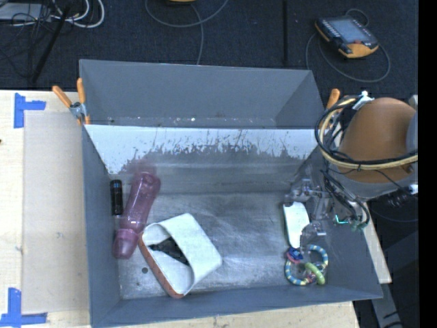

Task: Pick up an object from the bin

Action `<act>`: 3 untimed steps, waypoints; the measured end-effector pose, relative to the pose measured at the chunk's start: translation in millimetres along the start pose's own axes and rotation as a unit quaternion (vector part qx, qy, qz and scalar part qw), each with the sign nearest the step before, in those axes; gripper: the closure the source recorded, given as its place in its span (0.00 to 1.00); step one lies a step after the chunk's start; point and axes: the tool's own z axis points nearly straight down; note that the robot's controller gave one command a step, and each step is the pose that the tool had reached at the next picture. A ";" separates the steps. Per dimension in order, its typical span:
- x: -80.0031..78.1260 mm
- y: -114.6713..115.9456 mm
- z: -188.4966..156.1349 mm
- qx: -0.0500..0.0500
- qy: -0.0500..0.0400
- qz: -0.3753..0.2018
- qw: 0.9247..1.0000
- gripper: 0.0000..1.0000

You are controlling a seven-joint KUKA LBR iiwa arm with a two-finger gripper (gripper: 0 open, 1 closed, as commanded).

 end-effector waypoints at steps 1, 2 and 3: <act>-1.7 0.5 -4.3 0.001 -0.004 -0.002 1.000 0.00; 26.1 -38.0 67.0 0.000 -0.006 -0.040 0.999 0.00; 31.6 -42.3 63.3 -0.005 -0.009 -0.023 1.000 0.00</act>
Offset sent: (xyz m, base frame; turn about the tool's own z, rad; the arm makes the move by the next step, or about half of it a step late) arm -0.0400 -0.0561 -0.0967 -0.1099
